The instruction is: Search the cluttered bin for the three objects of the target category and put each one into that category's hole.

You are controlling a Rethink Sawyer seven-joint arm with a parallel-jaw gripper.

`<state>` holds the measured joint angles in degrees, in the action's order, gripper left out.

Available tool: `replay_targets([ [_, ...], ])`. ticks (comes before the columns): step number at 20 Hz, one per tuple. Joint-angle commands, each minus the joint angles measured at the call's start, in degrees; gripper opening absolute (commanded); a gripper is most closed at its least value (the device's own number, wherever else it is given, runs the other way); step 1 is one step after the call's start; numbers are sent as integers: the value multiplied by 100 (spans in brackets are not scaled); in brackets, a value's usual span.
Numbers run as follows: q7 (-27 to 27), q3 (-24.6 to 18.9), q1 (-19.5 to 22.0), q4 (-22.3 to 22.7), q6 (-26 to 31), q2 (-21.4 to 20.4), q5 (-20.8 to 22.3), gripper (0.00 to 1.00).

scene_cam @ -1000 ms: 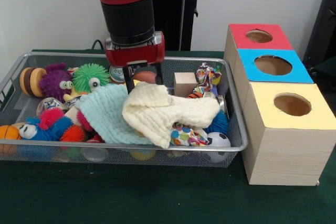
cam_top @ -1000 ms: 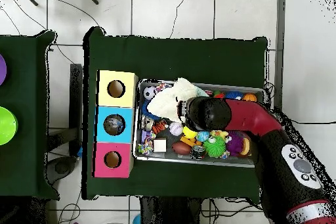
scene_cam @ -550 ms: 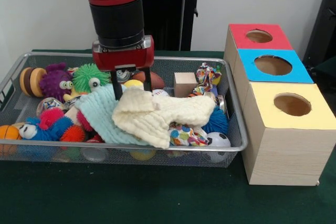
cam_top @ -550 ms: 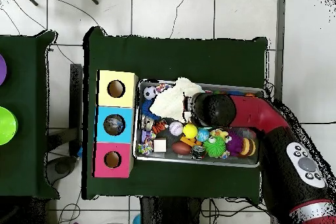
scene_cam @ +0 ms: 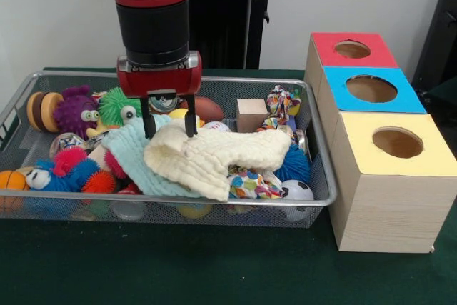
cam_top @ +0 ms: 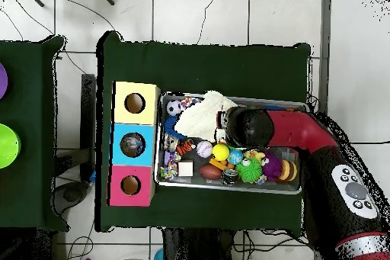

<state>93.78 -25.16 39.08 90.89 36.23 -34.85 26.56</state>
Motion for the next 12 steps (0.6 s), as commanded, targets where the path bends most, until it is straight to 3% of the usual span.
replay_targets([
  [1, 508, 301, -66, 498, -760, 29, 352, 100],
  [7, 306, 309, -193, 310, -218, 15, 148, 100],
  [12, 413, 335, -70, 511, -829, 51, 257, 100],
])
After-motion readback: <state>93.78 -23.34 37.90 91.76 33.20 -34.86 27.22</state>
